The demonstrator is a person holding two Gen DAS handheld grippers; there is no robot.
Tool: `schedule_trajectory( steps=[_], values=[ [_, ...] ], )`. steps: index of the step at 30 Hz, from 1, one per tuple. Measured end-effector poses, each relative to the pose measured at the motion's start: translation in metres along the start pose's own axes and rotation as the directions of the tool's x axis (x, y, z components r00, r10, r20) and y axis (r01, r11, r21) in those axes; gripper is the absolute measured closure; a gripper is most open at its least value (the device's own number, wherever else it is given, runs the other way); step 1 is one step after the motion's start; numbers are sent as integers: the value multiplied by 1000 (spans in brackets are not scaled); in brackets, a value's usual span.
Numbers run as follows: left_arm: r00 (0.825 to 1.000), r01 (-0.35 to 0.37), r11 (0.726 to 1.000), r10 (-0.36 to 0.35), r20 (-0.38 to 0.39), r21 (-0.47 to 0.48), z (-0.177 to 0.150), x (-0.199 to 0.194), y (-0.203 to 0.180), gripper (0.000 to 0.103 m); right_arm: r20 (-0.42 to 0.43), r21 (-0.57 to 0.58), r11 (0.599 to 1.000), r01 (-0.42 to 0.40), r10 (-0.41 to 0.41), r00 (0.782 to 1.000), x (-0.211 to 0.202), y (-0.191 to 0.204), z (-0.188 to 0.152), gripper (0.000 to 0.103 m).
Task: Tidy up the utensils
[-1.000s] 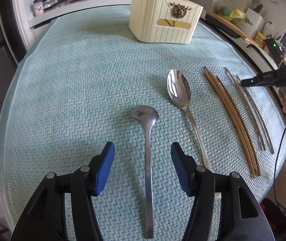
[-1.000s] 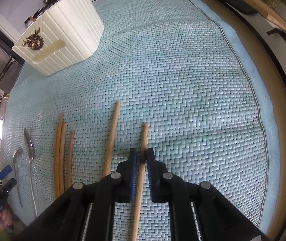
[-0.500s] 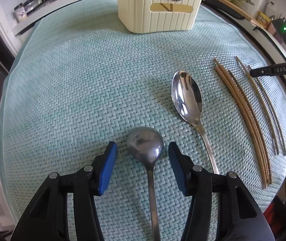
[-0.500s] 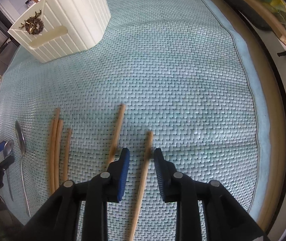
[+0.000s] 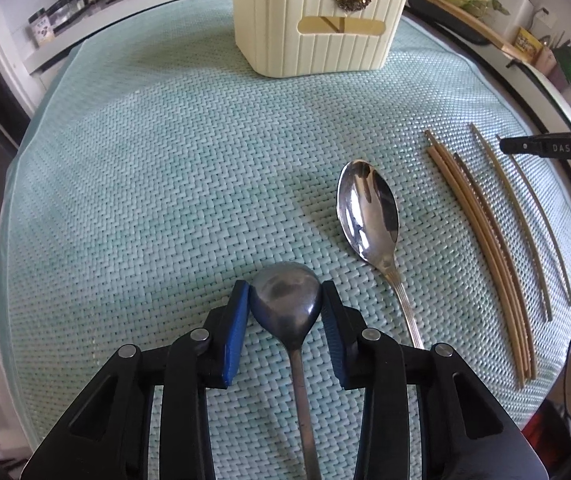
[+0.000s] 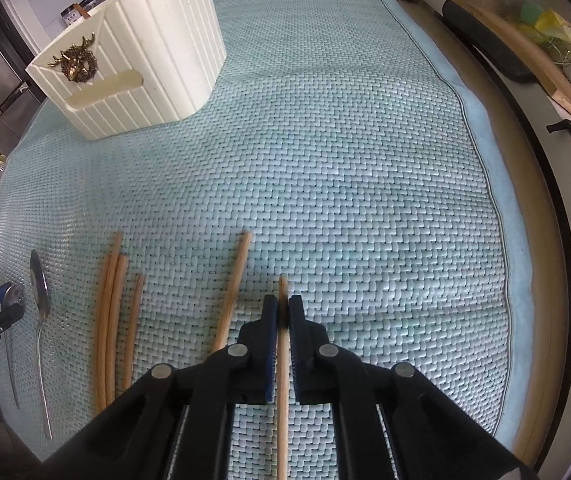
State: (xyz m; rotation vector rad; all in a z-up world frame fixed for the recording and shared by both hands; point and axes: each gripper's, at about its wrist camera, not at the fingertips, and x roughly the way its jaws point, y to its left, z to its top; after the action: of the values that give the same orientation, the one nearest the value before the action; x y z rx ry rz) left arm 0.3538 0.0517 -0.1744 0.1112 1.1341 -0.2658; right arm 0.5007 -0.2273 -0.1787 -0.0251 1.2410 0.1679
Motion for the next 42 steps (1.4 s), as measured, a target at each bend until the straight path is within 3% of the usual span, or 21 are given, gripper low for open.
schedule_trajectory(
  steps=[5, 10, 14, 23, 25, 26, 28, 37, 42],
  values=[
    [997, -7, 1000, 8, 83, -9, 3, -35, -2, 67, 83, -7, 999, -52, 52, 995, -35, -1, -5, 97],
    [981, 7, 1000, -3, 192, -19, 6, -85, -2, 67, 202, -69, 995, -72, 85, 976, -90, 8, -21, 97],
    [963, 24, 999, -16, 269, -25, 8, -117, -4, 67, 328, -155, 987, -29, 79, 941, -140, 16, -39, 97],
    [927, 39, 999, -28, 375, -21, 18, -161, -11, 70, 514, -145, 989, -36, 107, 851, -209, 14, -62, 97],
    [923, 36, 999, -26, 384, -19, 18, -165, -12, 76, 542, -144, 989, -30, 105, 834, -221, 14, -65, 97],
    [923, 35, 999, -25, 385, -18, 19, -166, -12, 92, 554, -142, 989, -27, 102, 826, -225, 15, -65, 97],
    [925, 59, 998, -46, 377, -21, 21, -165, -10, 100, 570, -143, 990, -22, 100, 816, -233, 16, -66, 97],
    [932, 97, 995, -77, 354, -39, 18, -150, -8, 103, 591, -141, 990, -24, 104, 800, -242, 22, -70, 97],
    [947, 131, 991, -122, 298, -9, 17, -139, -15, 102, 587, -143, 990, -17, 98, 804, -245, 22, -75, 97]
  ],
)
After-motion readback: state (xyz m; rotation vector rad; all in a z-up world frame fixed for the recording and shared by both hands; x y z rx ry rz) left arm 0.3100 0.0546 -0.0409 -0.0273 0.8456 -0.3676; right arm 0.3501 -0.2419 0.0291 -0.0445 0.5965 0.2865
